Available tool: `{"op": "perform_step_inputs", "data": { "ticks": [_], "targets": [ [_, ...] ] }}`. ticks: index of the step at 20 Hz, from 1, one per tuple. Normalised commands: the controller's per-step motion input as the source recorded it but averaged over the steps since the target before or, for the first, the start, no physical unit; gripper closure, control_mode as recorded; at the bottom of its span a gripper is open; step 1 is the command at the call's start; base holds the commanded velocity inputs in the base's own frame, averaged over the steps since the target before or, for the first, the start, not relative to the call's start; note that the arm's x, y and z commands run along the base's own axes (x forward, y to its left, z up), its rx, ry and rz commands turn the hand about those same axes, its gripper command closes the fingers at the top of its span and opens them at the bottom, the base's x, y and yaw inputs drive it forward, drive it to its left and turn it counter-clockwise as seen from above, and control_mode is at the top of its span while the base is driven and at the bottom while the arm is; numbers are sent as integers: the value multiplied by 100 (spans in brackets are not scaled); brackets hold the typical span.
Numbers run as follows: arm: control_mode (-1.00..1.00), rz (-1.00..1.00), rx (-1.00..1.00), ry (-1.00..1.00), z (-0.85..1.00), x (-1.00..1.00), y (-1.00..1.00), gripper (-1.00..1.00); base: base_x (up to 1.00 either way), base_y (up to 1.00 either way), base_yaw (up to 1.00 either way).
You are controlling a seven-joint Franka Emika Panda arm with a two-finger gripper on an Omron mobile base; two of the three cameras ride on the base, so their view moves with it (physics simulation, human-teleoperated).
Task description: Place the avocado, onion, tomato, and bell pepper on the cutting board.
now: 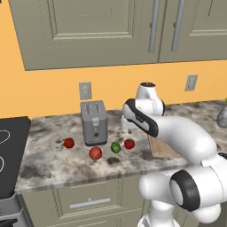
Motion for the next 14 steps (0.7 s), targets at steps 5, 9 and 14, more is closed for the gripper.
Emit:
{"op": "perform_step_inputs", "data": {
  "ticks": [5,9,14],
  "targets": [
    [-100,0,0,4,-31,30,9,-100,0,0,0],
    [-100,0,0,1,-31,22,2,-100,0,0,0],
    [-100,0,0,1,-30,17,4,-100,0,0,0]
  ]
}}
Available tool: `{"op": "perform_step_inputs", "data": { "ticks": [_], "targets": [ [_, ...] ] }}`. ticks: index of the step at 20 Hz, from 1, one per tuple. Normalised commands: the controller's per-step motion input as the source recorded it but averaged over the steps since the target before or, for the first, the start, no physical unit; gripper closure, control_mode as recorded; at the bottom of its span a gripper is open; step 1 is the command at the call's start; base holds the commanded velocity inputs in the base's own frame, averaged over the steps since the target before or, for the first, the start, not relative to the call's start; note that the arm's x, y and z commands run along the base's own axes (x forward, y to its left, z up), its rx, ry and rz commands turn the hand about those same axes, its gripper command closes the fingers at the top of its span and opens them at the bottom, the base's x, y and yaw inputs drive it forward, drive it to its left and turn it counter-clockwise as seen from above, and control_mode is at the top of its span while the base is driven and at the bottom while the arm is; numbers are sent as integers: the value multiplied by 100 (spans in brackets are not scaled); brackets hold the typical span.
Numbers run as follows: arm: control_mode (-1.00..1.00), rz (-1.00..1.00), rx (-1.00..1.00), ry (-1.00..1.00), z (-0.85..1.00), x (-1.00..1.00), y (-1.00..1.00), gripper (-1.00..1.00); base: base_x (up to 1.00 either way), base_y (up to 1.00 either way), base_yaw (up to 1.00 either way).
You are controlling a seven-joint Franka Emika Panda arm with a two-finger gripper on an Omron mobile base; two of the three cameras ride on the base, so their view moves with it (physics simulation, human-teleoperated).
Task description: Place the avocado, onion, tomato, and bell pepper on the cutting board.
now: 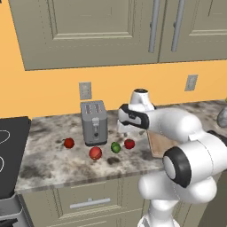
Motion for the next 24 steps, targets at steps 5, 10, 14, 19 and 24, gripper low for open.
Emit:
{"op": "perform_step_inputs", "data": {
  "ticks": [5,10,14,19,24],
  "targets": [
    [-100,0,0,1,-29,15,7,-100,0,0,0],
    [-100,0,0,1,-27,12,0,-100,0,0,0],
    [-100,0,0,0,-23,2,0,-100,0,0,0],
    [-100,0,0,0,-23,0,0,-100,0,0,0],
    [-100,0,0,0,-26,0,0,-100,0,0,0]
  ]
}}
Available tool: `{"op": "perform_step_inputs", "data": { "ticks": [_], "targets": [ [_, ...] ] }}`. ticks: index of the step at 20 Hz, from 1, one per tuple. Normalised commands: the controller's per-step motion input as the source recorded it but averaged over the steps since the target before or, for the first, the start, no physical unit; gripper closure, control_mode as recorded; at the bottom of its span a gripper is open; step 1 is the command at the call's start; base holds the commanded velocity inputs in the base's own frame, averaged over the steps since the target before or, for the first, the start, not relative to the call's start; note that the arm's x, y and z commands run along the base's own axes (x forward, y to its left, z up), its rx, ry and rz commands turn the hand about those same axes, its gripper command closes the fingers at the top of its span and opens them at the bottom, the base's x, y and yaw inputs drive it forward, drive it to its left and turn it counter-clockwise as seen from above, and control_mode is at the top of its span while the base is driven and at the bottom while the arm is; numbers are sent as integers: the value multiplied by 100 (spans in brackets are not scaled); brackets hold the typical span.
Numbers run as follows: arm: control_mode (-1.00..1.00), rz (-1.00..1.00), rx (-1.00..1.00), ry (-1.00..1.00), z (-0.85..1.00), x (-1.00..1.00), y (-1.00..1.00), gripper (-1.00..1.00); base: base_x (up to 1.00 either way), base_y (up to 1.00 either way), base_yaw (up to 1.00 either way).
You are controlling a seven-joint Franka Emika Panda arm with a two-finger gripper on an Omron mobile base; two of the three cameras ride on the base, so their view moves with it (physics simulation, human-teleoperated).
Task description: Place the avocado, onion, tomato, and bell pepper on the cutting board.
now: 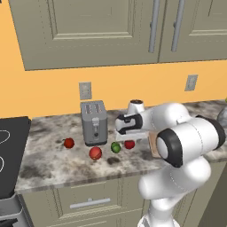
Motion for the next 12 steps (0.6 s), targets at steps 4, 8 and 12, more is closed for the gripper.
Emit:
{"op": "perform_step_inputs", "data": {
  "ticks": [4,8,12],
  "targets": [
    [-100,0,0,0,-28,1,0,-100,0,0,0],
    [-100,0,0,0,-26,3,0,-100,0,0,0],
    [-100,0,0,0,-18,1,0,100,0,0,0]
  ]
}}
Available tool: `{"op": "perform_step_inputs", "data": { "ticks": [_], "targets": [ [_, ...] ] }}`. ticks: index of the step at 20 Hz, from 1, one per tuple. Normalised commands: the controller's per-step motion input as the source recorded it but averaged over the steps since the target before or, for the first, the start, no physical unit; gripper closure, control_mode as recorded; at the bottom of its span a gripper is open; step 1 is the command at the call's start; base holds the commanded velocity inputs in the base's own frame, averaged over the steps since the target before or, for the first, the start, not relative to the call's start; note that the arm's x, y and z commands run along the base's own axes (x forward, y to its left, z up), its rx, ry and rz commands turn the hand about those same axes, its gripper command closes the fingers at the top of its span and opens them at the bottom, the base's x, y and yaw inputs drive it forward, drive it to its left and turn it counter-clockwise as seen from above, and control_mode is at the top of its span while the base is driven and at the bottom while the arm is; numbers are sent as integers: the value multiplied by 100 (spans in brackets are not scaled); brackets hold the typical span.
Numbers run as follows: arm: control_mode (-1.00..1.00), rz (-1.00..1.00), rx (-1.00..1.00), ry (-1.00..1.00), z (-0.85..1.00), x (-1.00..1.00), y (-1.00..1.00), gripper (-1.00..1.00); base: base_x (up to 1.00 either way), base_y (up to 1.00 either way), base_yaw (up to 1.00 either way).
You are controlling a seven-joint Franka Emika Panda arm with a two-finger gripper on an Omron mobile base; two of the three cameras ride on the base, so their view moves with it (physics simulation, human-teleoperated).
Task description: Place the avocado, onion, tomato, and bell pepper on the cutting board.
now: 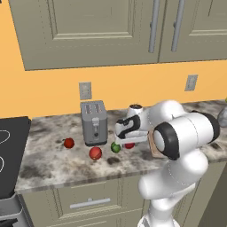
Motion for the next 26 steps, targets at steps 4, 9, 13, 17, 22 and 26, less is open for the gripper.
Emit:
{"op": "perform_step_inputs", "data": {
  "ticks": [4,9,13,17,22,26],
  "targets": [
    [-100,0,0,0,29,-3,0,100,0,0,0],
    [-100,0,0,-12,64,-29,-24,100,0,0,0],
    [-100,0,0,-20,67,-33,-50,100,0,0,0],
    [-100,0,0,-18,55,-9,-66,100,0,0,0],
    [-100,0,0,-5,25,8,-58,100,0,0,0],
    [-100,-1,0,0,9,26,-61,100,0,0,0]
  ]
}}
